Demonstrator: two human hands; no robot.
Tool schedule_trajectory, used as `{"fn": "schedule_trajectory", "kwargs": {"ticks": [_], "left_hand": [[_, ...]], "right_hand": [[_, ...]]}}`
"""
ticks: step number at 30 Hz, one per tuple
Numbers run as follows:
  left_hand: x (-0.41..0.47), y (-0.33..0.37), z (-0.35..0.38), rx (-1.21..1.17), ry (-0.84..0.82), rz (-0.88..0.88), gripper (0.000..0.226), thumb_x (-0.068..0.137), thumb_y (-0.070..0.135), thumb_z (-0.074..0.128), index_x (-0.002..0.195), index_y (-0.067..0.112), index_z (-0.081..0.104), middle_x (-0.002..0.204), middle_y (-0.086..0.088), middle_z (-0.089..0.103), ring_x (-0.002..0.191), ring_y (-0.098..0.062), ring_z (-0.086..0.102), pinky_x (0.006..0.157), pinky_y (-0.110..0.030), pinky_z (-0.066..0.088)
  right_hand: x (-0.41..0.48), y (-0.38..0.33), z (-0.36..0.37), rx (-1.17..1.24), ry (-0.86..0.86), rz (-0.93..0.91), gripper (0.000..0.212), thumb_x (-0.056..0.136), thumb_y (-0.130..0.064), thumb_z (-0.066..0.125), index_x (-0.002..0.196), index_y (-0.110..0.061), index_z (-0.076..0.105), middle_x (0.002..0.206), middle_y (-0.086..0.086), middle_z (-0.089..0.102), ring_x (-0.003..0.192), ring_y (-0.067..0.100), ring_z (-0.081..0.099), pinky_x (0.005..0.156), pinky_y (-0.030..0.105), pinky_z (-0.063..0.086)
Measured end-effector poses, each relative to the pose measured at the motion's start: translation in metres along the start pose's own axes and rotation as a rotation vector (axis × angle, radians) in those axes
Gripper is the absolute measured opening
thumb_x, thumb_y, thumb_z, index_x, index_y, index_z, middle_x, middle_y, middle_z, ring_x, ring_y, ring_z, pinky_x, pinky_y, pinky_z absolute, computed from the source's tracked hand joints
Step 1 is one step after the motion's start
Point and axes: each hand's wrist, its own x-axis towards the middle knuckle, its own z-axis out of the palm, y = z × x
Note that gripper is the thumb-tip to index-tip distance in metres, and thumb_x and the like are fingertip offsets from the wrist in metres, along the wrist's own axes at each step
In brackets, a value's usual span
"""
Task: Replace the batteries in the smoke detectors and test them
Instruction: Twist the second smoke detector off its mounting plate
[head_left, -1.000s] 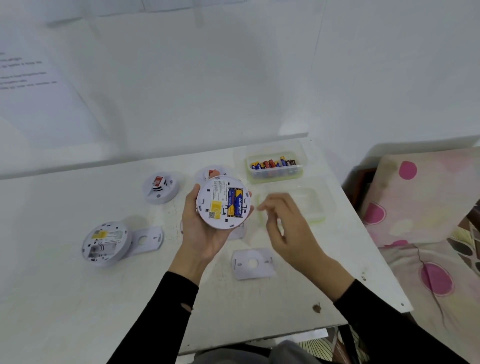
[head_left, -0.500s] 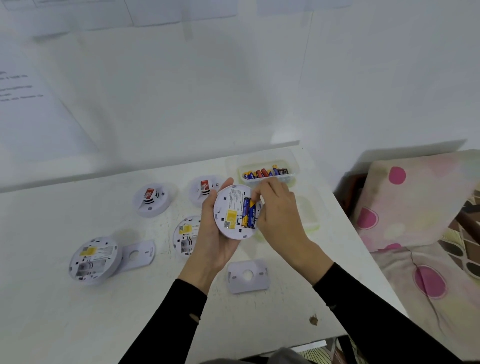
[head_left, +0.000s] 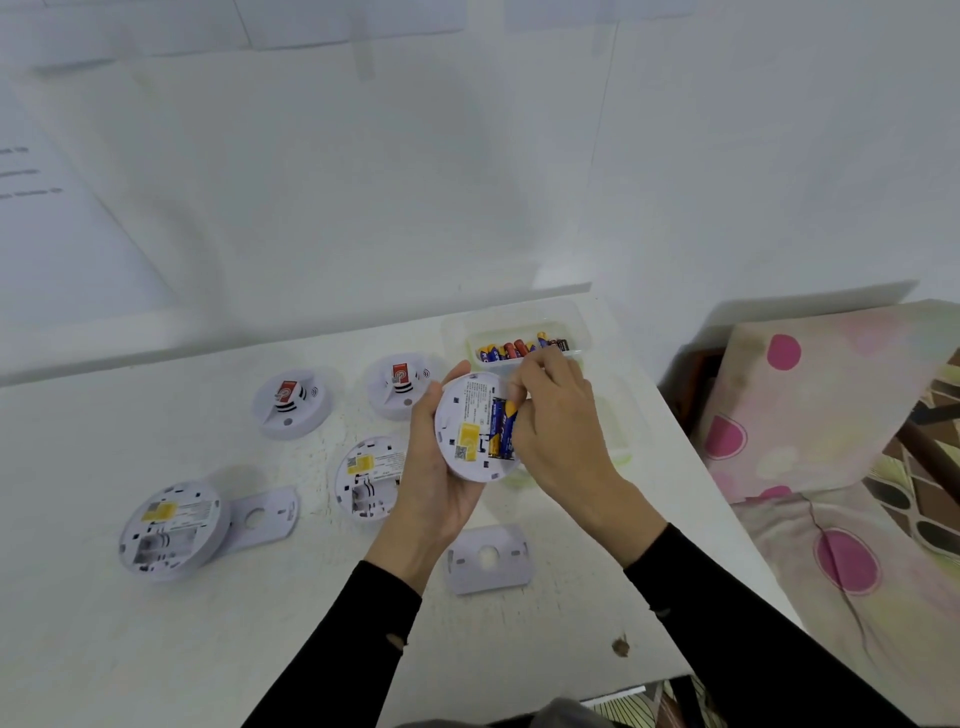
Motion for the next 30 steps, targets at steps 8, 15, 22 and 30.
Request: {"fn": "schedule_trajectory", "kwargs": {"ticks": [8,15,22,30], "left_hand": [[0.010,0.003,-0.008,-0.045,0.021,0.013,0.042,0.093,0.047,0.049,0.123,0.021,0.063,0.110,-0.012,0.071,0.098,-0.026,0.068,0.097,-0.045,0.049],[0.009,0.002,-0.021,-0.146,0.042,0.007,0.040,0.092,0.048,0.050,0.117,0.022,0.069,0.126,-0.011,0.066,0.135,-0.037,0.048,0.107,-0.062,0.040],[0.013,0.003,-0.023,-0.145,0.042,-0.006,0.044,0.095,0.050,0.049,0.125,0.023,0.064,0.144,-0.015,0.055,0.136,-0.040,0.046,0.109,-0.060,0.040],[0.012,0.007,-0.021,-0.132,0.029,-0.012,0.045,0.094,0.050,0.049,0.128,0.024,0.061,0.144,-0.015,0.054,0.136,-0.039,0.046,0.112,-0.061,0.035]], "right_hand": [[0.007,-0.001,-0.028,0.424,-0.272,0.136,0.010,0.088,-0.012,0.062,0.094,-0.015,0.055,0.090,-0.003,0.062,0.089,0.010,0.059,0.087,0.015,0.038],[0.033,0.078,-0.033,0.444,-0.214,0.605,0.009,0.087,-0.007,0.067,0.090,-0.016,0.067,0.093,0.008,0.068,0.067,0.016,0.064,0.076,0.029,0.056],[0.025,0.085,-0.011,-0.065,-0.658,0.604,0.011,0.086,-0.009,0.066,0.092,-0.003,0.073,0.070,-0.001,0.065,0.058,0.013,0.059,0.050,0.012,0.045],[0.023,0.045,-0.031,0.166,-0.301,0.329,0.014,0.092,-0.015,0.058,0.100,-0.021,0.068,0.104,-0.005,0.067,0.087,0.007,0.061,0.073,0.011,0.043]]}}
